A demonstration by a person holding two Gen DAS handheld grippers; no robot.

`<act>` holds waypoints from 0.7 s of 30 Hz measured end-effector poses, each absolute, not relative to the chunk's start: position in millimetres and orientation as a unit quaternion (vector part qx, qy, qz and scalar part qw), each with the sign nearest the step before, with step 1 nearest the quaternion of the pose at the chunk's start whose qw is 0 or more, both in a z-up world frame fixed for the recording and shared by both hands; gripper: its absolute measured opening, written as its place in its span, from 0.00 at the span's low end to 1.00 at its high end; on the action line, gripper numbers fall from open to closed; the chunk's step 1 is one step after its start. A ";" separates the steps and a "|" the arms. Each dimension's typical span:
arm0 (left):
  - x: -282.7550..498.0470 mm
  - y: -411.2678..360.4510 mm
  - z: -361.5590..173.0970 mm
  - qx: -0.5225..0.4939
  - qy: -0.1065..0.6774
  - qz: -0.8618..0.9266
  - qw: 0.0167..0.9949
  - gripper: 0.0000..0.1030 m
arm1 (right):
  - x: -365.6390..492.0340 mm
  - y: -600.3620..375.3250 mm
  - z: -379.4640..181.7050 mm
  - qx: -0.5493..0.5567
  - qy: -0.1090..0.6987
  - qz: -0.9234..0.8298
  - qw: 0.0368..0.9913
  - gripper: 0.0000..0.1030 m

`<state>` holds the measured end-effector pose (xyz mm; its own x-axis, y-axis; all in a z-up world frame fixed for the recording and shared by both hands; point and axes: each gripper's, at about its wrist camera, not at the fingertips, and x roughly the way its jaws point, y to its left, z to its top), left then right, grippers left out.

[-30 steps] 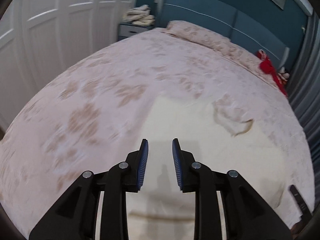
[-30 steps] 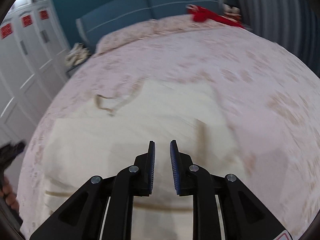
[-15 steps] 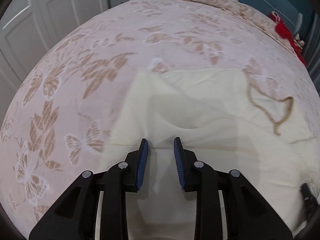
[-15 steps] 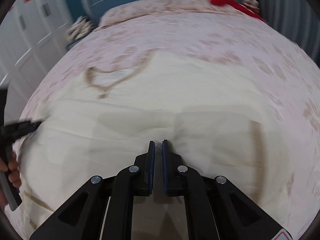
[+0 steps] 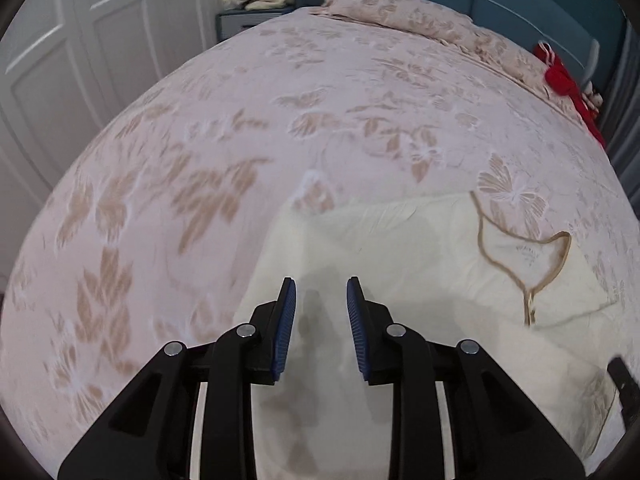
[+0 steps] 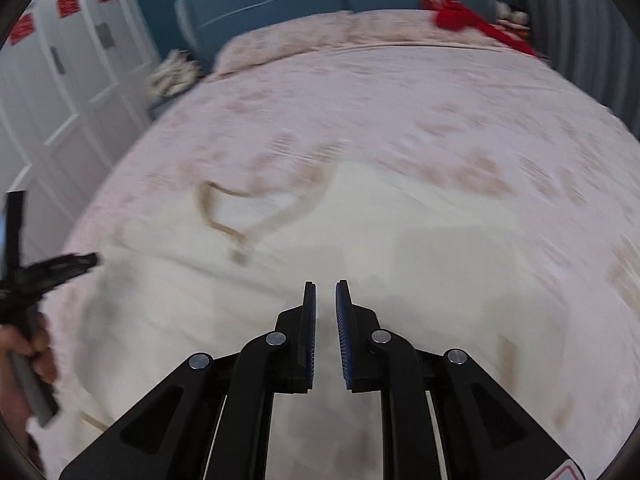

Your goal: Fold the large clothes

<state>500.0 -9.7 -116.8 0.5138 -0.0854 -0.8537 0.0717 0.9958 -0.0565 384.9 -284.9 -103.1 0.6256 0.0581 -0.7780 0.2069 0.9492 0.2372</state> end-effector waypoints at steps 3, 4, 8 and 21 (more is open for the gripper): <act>523.0 -14.5 -137.3 0.001 0.522 -0.039 0.852 0.26 | 427.9 -261.9 -109.3 0.149 0.447 -0.009 0.882 0.14; 527.9 -13.6 -144.4 0.002 0.529 -0.034 0.848 0.26 | 445.2 -252.3 -116.0 0.141 0.457 -0.005 0.878 0.14; 536.0 -3.3 -167.7 -0.023 0.530 -0.026 0.847 0.26 | 481.2 -230.5 -132.1 0.144 0.474 0.013 0.869 0.14; 517.4 -11.3 -186.0 0.005 0.437 -0.010 0.899 0.32 | 552.9 -183.3 -183.1 0.080 0.497 0.016 0.864 0.05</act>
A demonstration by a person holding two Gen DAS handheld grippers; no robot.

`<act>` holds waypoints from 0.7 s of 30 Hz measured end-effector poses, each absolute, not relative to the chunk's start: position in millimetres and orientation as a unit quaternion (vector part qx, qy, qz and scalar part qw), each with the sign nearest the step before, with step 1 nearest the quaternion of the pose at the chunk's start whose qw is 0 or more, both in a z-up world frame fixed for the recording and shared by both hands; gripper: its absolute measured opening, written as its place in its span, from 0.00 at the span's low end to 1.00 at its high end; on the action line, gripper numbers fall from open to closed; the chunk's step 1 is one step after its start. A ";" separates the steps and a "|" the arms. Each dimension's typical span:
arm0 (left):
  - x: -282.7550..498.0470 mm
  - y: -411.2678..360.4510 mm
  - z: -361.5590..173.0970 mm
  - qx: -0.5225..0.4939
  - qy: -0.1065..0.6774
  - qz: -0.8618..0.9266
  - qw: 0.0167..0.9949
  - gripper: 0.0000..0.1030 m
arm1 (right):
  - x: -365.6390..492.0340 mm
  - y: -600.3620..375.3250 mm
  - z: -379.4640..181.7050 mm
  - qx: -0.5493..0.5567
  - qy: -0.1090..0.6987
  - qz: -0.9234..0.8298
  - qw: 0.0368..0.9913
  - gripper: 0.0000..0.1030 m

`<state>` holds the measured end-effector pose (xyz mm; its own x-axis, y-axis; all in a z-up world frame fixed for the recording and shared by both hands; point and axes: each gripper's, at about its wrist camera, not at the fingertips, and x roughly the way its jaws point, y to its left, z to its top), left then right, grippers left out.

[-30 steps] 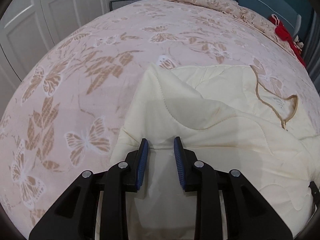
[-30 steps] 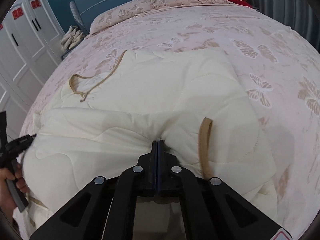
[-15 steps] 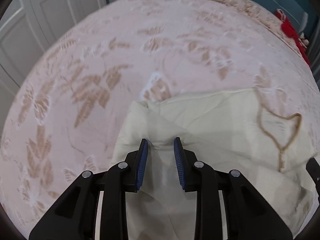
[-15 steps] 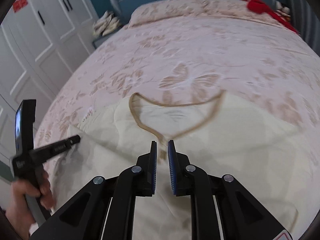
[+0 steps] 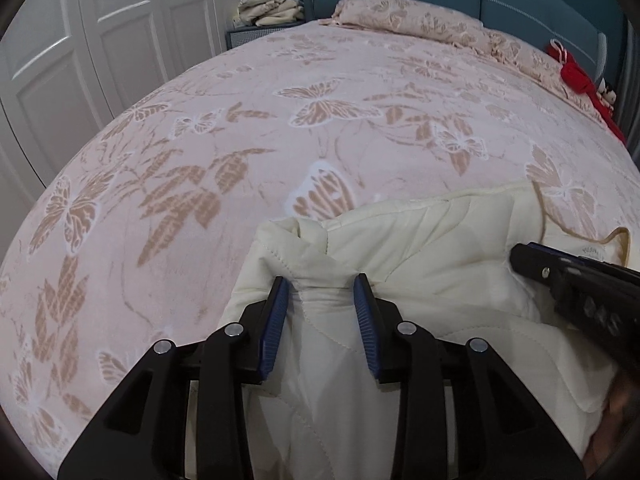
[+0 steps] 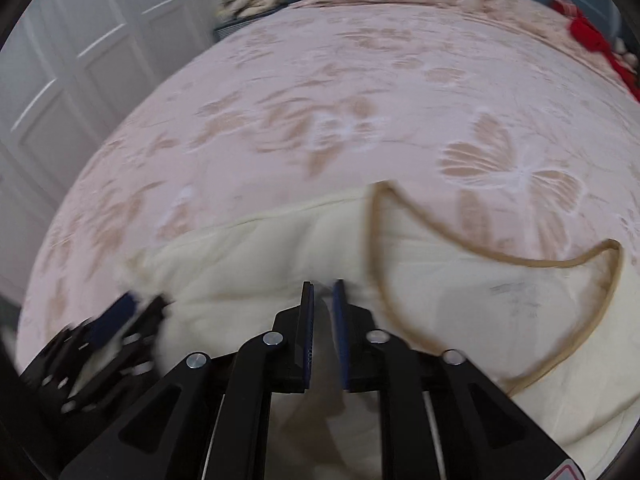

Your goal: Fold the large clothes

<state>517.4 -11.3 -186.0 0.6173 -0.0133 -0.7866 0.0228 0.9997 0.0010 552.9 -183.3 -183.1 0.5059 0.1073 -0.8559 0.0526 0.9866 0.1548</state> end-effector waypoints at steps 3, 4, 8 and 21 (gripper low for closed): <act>516.6 -9.6 -188.1 -0.002 0.428 -0.012 0.904 0.33 | 552.8 -216.6 -196.8 0.173 0.489 0.030 0.855 0.00; 515.8 -10.1 -188.9 -0.001 0.425 -0.011 0.905 0.33 | 550.8 -221.9 -198.7 0.189 0.485 0.033 0.853 0.00; 514.4 -13.0 -192.3 0.007 0.416 -0.003 0.909 0.33 | 537.8 -222.5 -180.9 0.155 0.469 -0.027 0.869 0.00; 501.0 -46.1 -126.4 -0.081 0.421 -0.101 0.898 0.58 | 413.0 -429.4 -146.3 0.251 0.406 -0.180 0.860 0.34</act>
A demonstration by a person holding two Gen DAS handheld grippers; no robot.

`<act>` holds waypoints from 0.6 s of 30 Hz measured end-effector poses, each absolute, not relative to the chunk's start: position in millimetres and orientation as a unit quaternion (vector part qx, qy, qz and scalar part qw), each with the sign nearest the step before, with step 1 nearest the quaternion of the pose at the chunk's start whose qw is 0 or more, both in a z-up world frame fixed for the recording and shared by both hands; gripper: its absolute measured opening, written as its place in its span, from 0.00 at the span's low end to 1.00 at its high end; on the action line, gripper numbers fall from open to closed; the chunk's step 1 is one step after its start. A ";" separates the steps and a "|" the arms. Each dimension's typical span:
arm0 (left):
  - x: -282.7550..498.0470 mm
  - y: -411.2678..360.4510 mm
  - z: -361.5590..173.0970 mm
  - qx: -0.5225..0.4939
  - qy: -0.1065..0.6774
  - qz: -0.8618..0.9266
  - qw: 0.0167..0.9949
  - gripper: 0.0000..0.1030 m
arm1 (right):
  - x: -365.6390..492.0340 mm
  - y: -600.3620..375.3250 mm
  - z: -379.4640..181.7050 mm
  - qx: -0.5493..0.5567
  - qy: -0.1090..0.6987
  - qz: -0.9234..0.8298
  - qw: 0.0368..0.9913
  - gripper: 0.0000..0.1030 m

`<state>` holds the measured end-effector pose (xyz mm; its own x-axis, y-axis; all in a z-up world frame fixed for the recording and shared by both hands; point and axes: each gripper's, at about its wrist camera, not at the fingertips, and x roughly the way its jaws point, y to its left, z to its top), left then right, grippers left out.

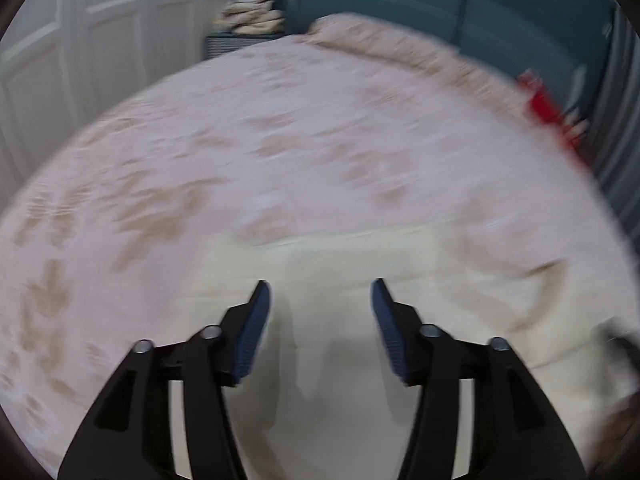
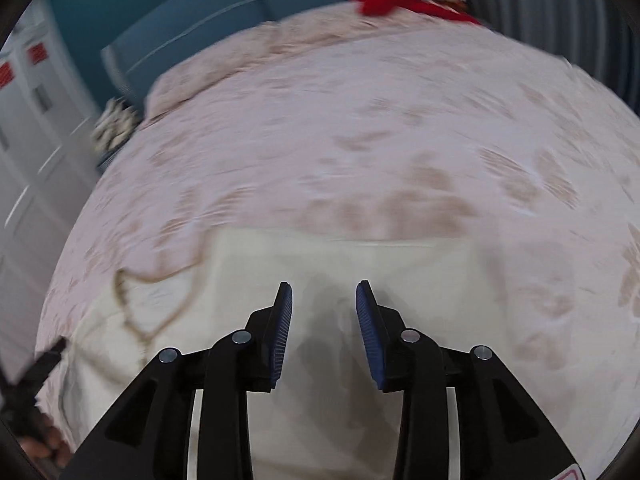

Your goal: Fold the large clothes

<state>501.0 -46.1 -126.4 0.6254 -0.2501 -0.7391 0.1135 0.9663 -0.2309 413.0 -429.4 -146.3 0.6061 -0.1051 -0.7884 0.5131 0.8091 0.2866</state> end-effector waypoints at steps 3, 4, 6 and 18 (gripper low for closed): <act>506.4 -113.4 -108.2 -0.103 0.451 -0.194 0.865 0.61 | 420.1 -447.7 -150.5 0.275 0.405 -0.170 0.855 0.34; 507.8 -147.8 -107.3 -0.093 0.464 -0.229 0.851 0.60 | 424.8 -448.5 -153.1 0.272 0.411 -0.162 0.855 0.32; 507.2 -199.7 -114.2 -0.045 0.478 -0.259 0.838 0.54 | 431.4 -444.3 -163.1 0.260 0.428 -0.148 0.853 0.29; 506.8 -266.4 -193.0 0.043 0.491 -0.221 0.842 0.39 | 405.4 -460.3 -197.5 0.295 0.393 -0.154 0.857 0.00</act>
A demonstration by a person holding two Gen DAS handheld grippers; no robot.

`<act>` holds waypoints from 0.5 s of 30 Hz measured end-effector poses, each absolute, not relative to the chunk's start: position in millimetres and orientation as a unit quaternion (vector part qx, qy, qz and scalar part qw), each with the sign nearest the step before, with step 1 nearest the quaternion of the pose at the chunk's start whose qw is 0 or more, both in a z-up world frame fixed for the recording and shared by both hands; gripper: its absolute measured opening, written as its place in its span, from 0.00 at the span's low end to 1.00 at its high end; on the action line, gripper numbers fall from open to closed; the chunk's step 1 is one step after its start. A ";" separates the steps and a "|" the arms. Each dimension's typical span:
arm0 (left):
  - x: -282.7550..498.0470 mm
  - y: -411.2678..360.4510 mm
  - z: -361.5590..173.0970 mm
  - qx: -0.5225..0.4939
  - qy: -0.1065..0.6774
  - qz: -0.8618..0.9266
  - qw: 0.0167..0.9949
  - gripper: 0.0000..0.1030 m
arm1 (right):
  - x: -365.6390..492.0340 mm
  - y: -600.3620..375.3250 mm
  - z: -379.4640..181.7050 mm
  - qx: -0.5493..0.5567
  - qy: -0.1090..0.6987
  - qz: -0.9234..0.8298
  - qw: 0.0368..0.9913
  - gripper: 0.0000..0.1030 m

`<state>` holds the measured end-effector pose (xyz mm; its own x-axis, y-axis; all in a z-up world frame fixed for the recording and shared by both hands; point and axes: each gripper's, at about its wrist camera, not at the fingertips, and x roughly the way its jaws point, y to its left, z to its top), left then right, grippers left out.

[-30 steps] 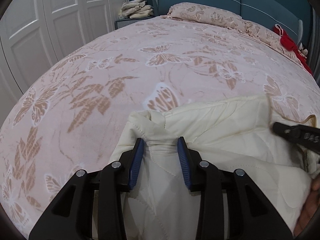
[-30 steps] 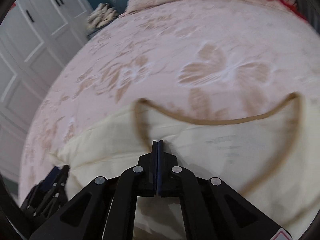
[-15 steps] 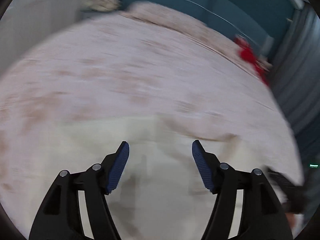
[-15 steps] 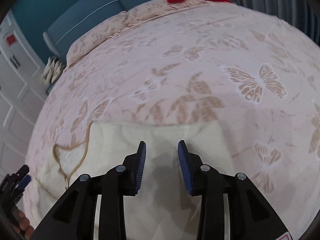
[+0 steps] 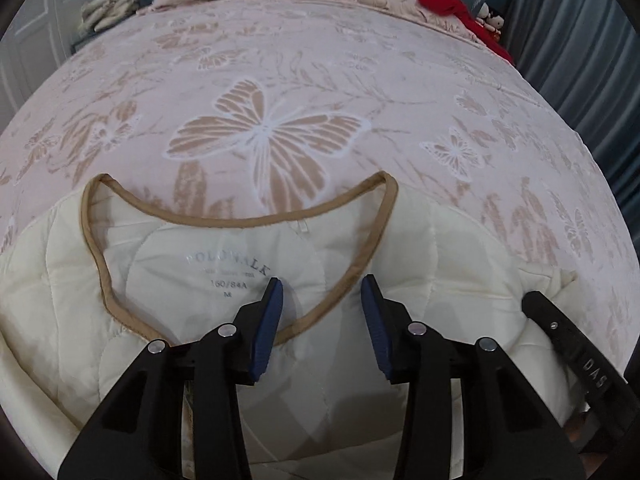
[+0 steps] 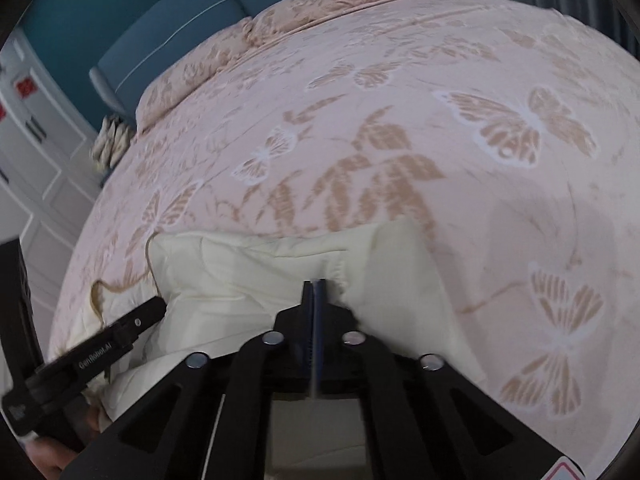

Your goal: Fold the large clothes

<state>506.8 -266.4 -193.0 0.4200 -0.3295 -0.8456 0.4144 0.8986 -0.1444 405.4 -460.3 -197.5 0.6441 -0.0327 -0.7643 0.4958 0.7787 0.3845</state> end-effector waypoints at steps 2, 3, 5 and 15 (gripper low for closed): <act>505.3 -264.7 -191.5 0.042 0.484 -0.212 0.848 0.39 | 406.4 -456.1 -194.1 0.282 0.393 -0.165 0.860 0.00; 504.8 -260.3 -187.4 0.035 0.479 -0.203 0.853 0.39 | 406.8 -455.0 -191.4 0.274 0.392 -0.176 0.860 0.00; 506.4 -237.3 -174.2 0.007 0.467 -0.172 0.868 0.38 | 401.2 -452.7 -180.3 0.256 0.385 -0.216 0.860 0.00; 550.7 -113.5 -159.9 0.031 0.467 -0.084 0.880 0.38 | 479.8 -343.8 -144.5 0.173 0.453 -0.069 0.872 0.11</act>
<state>550.7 -113.5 -159.9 0.5505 -0.1183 -0.8264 0.1758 0.9841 -0.0238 479.8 -343.8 -144.5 0.5807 0.0375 -0.8133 0.2764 0.9305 0.2403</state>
